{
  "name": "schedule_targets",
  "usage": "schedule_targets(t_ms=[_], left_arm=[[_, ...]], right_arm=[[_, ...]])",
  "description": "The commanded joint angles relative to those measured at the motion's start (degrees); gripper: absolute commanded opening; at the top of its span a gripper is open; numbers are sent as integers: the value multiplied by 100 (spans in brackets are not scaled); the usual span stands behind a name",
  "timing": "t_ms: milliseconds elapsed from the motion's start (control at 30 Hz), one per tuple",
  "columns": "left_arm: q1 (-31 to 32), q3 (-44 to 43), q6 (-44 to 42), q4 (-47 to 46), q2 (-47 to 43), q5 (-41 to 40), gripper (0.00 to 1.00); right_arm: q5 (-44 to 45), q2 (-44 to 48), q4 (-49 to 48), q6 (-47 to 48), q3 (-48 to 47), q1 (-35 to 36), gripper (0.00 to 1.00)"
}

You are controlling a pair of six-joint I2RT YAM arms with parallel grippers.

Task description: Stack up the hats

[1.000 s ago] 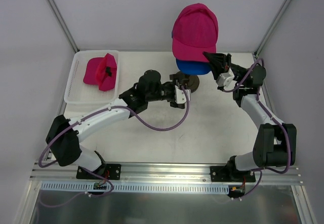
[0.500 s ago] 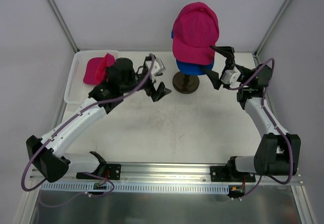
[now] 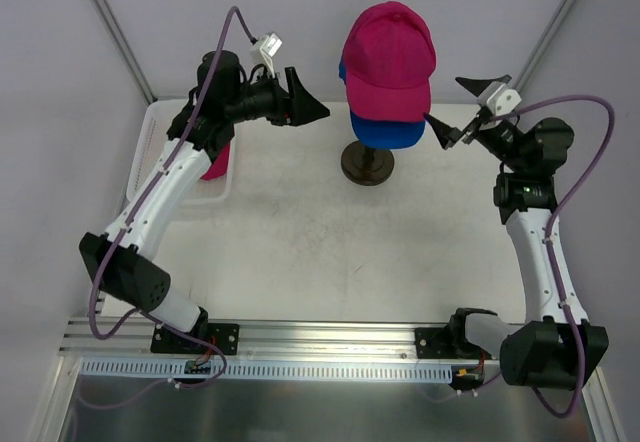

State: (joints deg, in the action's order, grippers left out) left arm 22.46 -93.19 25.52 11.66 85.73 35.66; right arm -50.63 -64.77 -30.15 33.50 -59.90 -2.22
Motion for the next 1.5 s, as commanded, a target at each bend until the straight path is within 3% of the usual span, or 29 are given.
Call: schedule_targets(t_ms=[0, 267, 467, 600, 733, 1067, 1467], left_arm=[[4, -393, 1675, 135, 434, 416, 71], [22, -174, 2871, -1113, 717, 969, 76], [22, -103, 3266, -1675, 813, 1022, 70], [31, -208, 3302, -1772, 962, 1004, 69], [31, -296, 3284, -1764, 1112, 943, 68], [31, -727, 3161, -1816, 1587, 1109, 65], [48, -1079, 3345, -2027, 1815, 1127, 57]], right_arm=[[748, 184, 1846, -1124, -365, -314, 92], [563, 492, 1996, -1828, 320, -595, 92], [467, -192, 1978, -3171, 14, -964, 87], [317, -711, 1899, -4200, -179, -1096, 86], [80, -1089, 1163, -5069, -206, -1088, 86], [-228, -1916, 300, -6609, -426, -982, 86], [-175, -2162, 18, -6795, -540, -499, 81]])
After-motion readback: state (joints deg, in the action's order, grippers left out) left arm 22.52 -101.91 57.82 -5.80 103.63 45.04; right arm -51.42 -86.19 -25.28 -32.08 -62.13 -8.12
